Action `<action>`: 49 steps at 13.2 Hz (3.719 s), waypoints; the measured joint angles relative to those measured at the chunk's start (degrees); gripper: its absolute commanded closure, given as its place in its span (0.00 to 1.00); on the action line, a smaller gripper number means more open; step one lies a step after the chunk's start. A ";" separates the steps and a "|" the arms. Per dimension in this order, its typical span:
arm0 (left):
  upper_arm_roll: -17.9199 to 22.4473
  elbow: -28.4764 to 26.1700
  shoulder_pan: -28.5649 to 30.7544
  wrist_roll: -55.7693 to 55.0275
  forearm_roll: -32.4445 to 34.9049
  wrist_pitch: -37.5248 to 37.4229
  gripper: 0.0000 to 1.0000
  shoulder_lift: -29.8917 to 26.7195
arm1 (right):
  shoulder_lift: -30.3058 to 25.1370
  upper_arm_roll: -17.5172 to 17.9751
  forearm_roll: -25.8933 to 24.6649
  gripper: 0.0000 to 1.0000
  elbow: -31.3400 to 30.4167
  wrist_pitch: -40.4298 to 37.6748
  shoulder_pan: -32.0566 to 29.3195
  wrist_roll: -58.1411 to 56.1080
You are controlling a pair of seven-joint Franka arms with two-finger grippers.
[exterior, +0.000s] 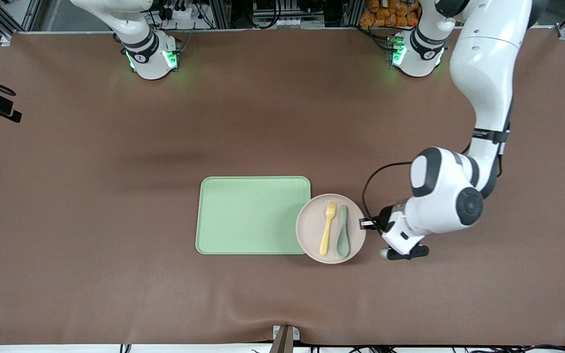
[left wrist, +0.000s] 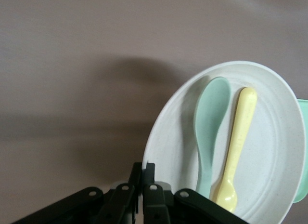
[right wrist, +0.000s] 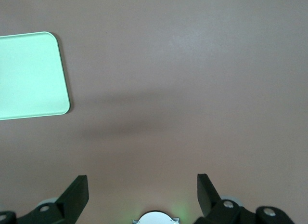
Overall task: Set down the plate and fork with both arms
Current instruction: 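Carry the plate with the left gripper onto the green tray, then lower the plate onto the tray and open the left gripper, then retract the left gripper while the right gripper reaches the yellow fork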
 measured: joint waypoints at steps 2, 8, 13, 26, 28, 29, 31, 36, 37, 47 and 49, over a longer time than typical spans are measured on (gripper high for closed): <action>0.01 -0.26 -2.19 -1.11 0.00 4.07 1.00 1.01 | 0.00 0.00 0.00 0.00 0.00 0.00 0.00 0.00; -0.05 0.64 -10.34 -7.81 0.00 14.69 1.00 5.94 | 0.00 0.00 0.00 0.00 0.00 0.00 0.01 0.00; 0.28 1.11 -16.54 -13.17 0.00 19.16 1.00 8.99 | 0.00 0.00 0.00 0.00 0.00 0.00 0.01 0.00; 0.73 1.18 -19.07 -19.28 0.00 25.85 0.00 12.70 | 0.16 0.03 0.00 0.00 -0.05 0.50 0.81 0.00; 0.71 1.60 -19.10 -21.15 0.00 26.10 0.00 12.68 | 1.27 0.06 -0.09 0.00 -0.32 1.62 2.88 0.00; 0.71 2.00 -19.11 -22.06 0.00 26.17 0.00 12.61 | 2.45 0.09 -0.31 0.00 -0.46 1.91 4.51 0.21; 0.86 2.73 -18.99 -22.77 0.00 26.06 0.00 11.74 | 5.60 0.12 -0.32 0.00 -0.55 2.49 6.26 0.60; 7.27 3.63 -18.62 -22.86 0.69 16.41 0.00 4.09 | 12.10 0.21 -0.42 0.00 -0.63 6.99 10.76 0.24; 8.47 3.66 -18.51 -22.86 2.10 14.66 0.00 2.50 | 13.71 0.28 -0.20 0.00 -0.65 7.71 12.53 0.37; 11.07 3.53 -6.74 -4.12 5.19 6.75 0.00 -2.32 | 33.39 0.40 1.44 0.00 -0.77 35.04 27.66 15.81; 11.02 3.57 -4.45 -0.18 5.19 4.43 0.00 -3.14 | 36.84 0.43 1.87 0.00 -0.76 41.77 29.06 18.11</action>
